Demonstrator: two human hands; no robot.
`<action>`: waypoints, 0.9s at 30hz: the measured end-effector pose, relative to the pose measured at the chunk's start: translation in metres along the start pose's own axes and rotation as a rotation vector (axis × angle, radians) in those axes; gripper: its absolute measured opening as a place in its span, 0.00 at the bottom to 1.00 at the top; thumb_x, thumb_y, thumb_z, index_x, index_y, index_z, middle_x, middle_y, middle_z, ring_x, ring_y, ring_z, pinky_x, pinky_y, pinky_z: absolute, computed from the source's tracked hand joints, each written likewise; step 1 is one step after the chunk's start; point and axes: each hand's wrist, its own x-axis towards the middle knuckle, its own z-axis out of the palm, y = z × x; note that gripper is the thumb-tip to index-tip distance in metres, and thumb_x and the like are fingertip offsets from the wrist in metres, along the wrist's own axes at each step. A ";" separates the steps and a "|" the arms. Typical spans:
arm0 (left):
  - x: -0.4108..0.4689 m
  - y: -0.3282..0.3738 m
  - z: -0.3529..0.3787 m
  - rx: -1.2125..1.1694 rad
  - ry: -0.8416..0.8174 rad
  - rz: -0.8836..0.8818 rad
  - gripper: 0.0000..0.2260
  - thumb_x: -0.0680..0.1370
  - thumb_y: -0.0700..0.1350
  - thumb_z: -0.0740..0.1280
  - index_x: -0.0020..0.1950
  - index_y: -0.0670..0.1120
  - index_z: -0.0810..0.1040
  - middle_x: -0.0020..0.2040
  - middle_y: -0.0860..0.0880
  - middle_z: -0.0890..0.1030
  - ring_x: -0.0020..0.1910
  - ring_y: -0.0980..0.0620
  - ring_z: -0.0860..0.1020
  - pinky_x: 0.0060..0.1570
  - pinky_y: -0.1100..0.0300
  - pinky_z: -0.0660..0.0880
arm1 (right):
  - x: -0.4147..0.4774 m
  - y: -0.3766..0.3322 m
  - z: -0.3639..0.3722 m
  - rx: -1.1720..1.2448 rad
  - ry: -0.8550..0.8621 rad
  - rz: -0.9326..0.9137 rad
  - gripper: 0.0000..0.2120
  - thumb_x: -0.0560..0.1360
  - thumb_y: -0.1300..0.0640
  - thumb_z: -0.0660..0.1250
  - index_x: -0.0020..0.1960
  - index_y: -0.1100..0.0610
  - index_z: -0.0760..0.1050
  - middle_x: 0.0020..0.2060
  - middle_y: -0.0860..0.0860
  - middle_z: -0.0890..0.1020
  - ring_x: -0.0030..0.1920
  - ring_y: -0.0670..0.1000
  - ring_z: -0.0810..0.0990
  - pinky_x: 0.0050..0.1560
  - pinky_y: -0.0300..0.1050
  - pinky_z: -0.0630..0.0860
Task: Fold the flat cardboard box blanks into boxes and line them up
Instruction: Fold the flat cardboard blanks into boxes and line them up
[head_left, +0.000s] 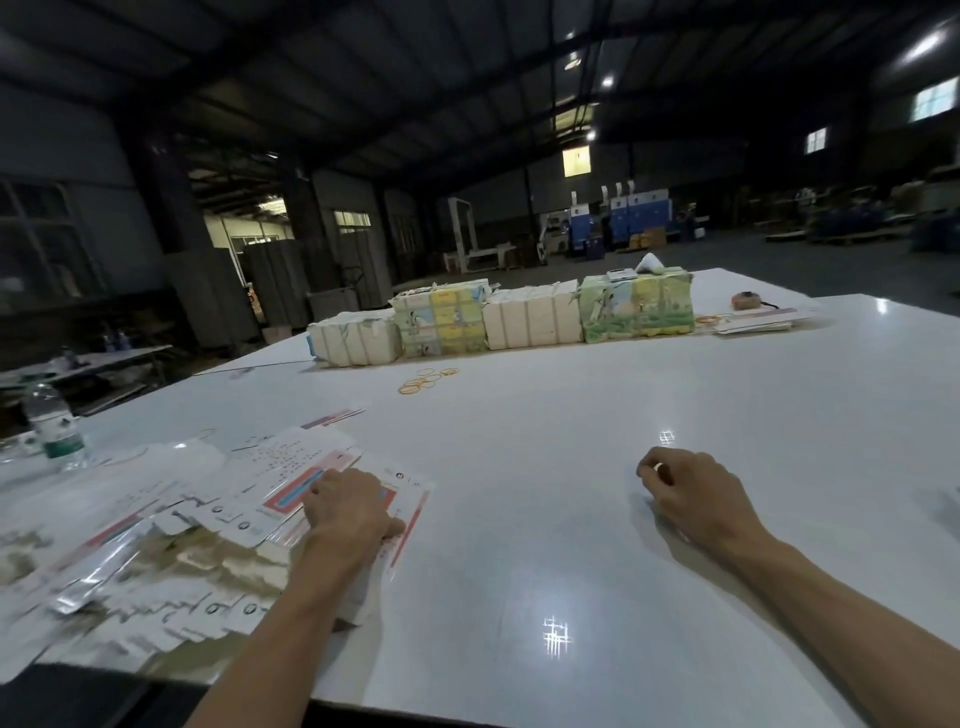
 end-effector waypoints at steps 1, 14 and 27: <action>0.003 -0.001 -0.001 0.006 -0.002 0.001 0.34 0.75 0.64 0.76 0.71 0.44 0.74 0.71 0.40 0.75 0.70 0.40 0.74 0.70 0.49 0.71 | -0.001 0.000 -0.001 0.003 -0.002 0.000 0.09 0.80 0.54 0.64 0.43 0.46 0.78 0.29 0.42 0.82 0.33 0.47 0.80 0.36 0.40 0.70; 0.049 -0.015 -0.008 -0.334 -0.149 0.105 0.19 0.75 0.55 0.78 0.58 0.51 0.74 0.55 0.50 0.82 0.40 0.54 0.83 0.34 0.63 0.77 | 0.000 0.000 -0.004 0.022 -0.037 -0.015 0.08 0.79 0.54 0.64 0.42 0.46 0.78 0.29 0.39 0.81 0.34 0.44 0.79 0.40 0.41 0.74; -0.008 0.103 -0.023 -1.670 -0.764 0.268 0.18 0.82 0.55 0.72 0.58 0.39 0.81 0.48 0.44 0.81 0.35 0.53 0.77 0.31 0.60 0.76 | -0.003 -0.014 -0.010 0.558 -0.111 -0.096 0.10 0.84 0.55 0.65 0.48 0.54 0.82 0.30 0.51 0.82 0.28 0.51 0.77 0.34 0.44 0.75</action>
